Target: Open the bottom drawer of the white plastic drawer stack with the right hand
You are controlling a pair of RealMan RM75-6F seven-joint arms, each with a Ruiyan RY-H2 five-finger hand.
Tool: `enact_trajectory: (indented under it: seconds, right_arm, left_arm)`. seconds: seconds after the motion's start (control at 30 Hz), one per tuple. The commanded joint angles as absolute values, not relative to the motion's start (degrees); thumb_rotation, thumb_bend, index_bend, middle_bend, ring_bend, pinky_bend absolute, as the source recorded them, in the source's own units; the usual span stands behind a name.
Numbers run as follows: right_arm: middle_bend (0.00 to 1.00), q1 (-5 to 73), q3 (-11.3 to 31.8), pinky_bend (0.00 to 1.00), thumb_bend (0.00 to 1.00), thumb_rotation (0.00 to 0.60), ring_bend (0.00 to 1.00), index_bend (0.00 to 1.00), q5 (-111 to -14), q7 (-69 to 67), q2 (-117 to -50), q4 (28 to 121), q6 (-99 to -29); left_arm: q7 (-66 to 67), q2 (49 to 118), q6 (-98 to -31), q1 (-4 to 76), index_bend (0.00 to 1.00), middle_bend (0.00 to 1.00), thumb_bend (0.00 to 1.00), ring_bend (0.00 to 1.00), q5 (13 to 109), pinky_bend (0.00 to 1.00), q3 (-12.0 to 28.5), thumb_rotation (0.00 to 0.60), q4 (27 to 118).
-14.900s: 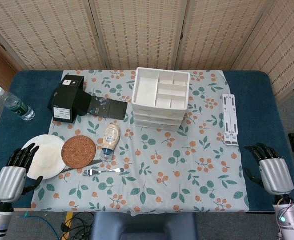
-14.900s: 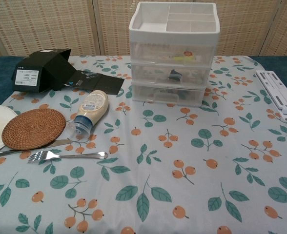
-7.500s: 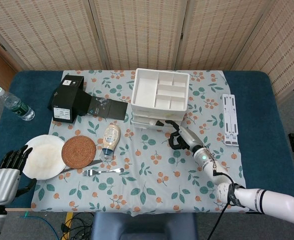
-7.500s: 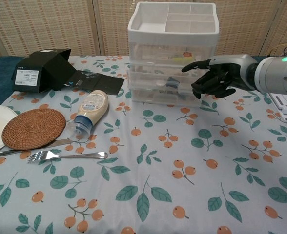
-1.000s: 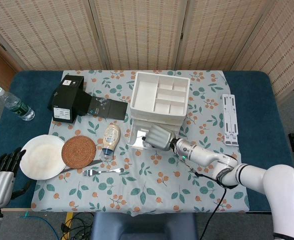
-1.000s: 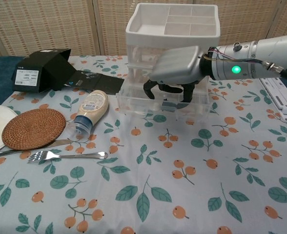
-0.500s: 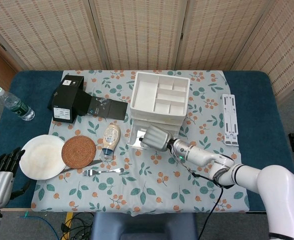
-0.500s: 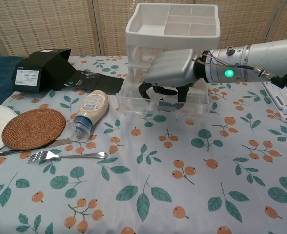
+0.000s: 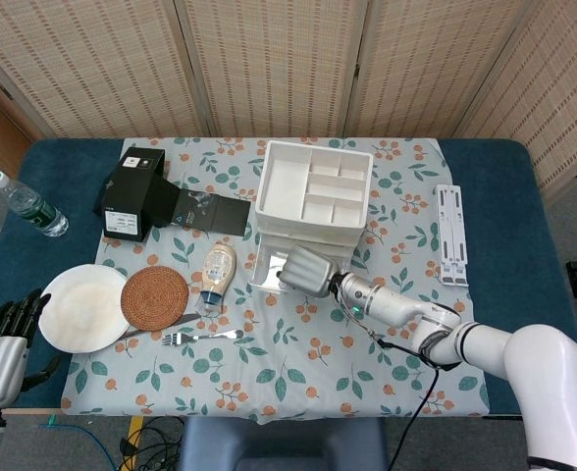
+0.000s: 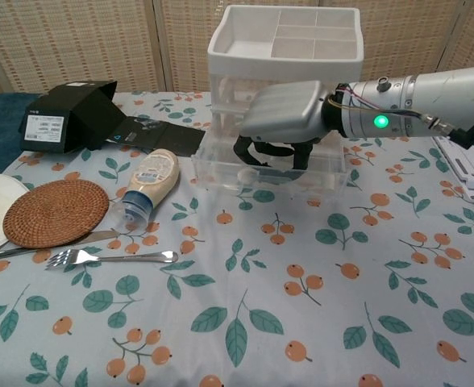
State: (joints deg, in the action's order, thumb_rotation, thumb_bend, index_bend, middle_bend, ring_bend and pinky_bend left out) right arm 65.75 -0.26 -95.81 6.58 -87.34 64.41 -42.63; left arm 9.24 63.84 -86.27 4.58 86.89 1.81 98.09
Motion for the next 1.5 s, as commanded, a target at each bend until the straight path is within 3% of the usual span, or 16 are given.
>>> enact_trajectory:
  seconds: [0.03,0.53,0.97,1.17,1.5]
  right_arm:
    - [0.81,65.6,-0.4,1.0,0.28,0.6,0.97,0.53,-95.9,6.4,-87.4,64.2,-42.9]
    - [0.82,64.6,0.2,1.0,0.35,0.6,0.98,0.57,-95.8,6.5,-86.0,65.5,-45.5]
    - [0.82,60.3,1.9,1.0,0.37,0.6,0.98,0.57,-95.9,10.2,-77.0,77.2,-53.7]
    - [0.82,56.7,0.4,1.0,0.37,0.6,0.98,0.57,-97.6,10.5,-73.3,83.7,-57.9]
    - [0.82,54.2,-3.9,1.0,0.37,0.6,0.98,0.57,-102.9,15.9,-73.2,86.7,-57.5]
  left_arm:
    - [9.4,63.8,-86.2,4.6,0.07,0.07,0.25,0.11,86.9,0.09,1.8,0.6,98.2]
    - [9.5,63.8,-86.0,4.9,0.07,0.07,0.25,0.11,87.0,0.09,1.9,0.6,98.3]
    - [9.4,63.7,-85.6,5.4,0.07,0.07,0.26,0.11,87.4,0.09,2.1,0.6,98.4]
    - [9.7,63.8,-85.5,5.7,0.07,0.07,0.26,0.11,87.7,0.09,2.0,0.6,98.7]
    - [10.0,63.7,-85.9,5.6,0.07,0.07,0.25,0.11,88.4,0.09,1.7,0.6,99.3]
